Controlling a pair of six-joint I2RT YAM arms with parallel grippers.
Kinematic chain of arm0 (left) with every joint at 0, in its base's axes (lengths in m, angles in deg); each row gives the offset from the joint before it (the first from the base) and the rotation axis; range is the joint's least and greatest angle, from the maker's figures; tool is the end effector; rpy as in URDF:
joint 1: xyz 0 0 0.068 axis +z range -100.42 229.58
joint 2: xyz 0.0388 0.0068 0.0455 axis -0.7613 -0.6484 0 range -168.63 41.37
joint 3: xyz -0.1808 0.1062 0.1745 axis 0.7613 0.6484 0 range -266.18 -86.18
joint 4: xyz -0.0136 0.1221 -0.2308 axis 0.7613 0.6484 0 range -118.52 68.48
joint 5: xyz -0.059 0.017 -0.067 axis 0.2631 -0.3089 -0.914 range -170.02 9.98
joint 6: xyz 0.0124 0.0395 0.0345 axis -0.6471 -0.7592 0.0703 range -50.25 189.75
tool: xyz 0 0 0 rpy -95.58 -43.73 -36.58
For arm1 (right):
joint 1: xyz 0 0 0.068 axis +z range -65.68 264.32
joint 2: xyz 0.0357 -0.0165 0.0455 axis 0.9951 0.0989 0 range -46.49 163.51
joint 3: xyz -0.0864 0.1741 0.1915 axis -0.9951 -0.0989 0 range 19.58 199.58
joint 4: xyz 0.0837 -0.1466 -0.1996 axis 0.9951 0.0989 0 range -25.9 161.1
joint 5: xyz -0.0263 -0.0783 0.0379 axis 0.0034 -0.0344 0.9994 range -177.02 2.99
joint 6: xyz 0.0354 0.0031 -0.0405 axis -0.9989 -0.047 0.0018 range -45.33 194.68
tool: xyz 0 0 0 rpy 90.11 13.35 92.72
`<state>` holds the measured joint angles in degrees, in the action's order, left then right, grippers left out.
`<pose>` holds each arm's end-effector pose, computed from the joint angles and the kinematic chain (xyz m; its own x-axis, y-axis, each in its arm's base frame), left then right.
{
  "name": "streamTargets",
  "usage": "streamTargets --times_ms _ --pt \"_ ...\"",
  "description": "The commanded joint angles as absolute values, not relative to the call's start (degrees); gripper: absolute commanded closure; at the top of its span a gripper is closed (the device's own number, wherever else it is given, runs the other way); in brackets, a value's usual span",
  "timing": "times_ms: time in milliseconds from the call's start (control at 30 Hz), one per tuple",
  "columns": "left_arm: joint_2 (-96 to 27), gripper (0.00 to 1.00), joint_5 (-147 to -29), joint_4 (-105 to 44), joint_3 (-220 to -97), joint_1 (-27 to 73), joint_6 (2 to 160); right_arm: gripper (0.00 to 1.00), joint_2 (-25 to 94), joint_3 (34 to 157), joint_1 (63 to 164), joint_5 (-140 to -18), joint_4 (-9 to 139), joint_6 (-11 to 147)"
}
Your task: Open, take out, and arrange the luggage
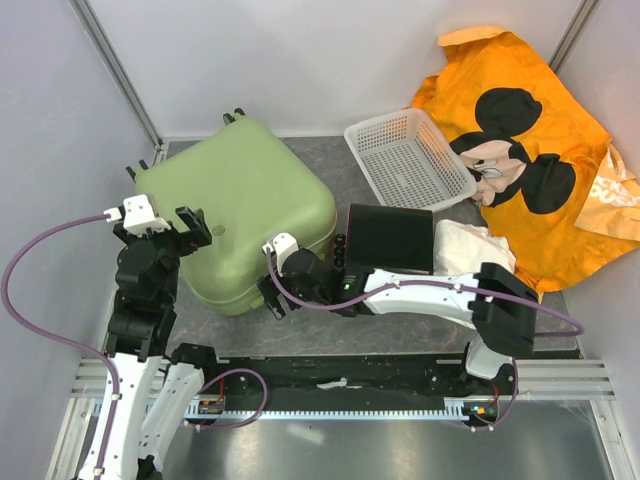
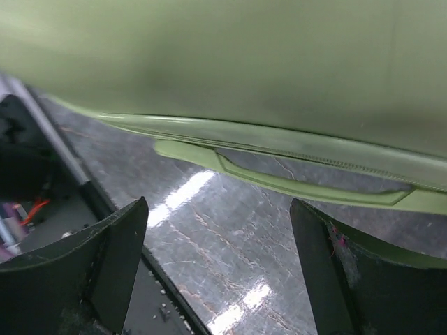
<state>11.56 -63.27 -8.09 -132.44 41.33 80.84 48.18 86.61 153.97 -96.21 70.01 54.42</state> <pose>0.1170 -0.0065 0.3642 -0.0390 -0.1805 -0.9828 -0.1576 0.9724 -0.1723 0.1365 0.3517 0.2558 -0.4848 -0.3242 -0.8123 -0.7583 0.6187 0.2056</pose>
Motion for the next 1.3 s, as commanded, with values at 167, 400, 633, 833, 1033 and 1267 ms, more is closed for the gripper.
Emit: streamTargets --times_ms 167,400,633,833,1033,1267 --pt "11.22 0.01 -62.44 -10.76 -131.09 41.76 80.82 0.09 58.69 89.54 152.88 -107.23 62.88 50.77" --pt "11.22 0.01 -65.08 -11.64 -130.39 41.76 80.82 0.11 62.93 85.95 142.00 -100.91 53.47 46.81" --pt "11.22 0.01 -67.44 -12.17 -130.21 41.76 80.65 0.11 63.37 87.78 135.92 -102.66 52.06 50.06" --pt "11.31 0.01 -68.68 -12.43 -130.04 41.76 80.47 0.10 61.18 89.72 134.42 -102.76 52.49 54.89" --pt "10.78 0.01 -68.07 -12.17 -130.21 41.76 81.00 0.10 53.72 85.86 136.26 -100.90 50.39 52.53" --pt "10.43 0.01 -67.01 -12.17 -130.13 41.76 80.91 0.12 55.55 85.07 144.87 -103.70 46.70 48.48"
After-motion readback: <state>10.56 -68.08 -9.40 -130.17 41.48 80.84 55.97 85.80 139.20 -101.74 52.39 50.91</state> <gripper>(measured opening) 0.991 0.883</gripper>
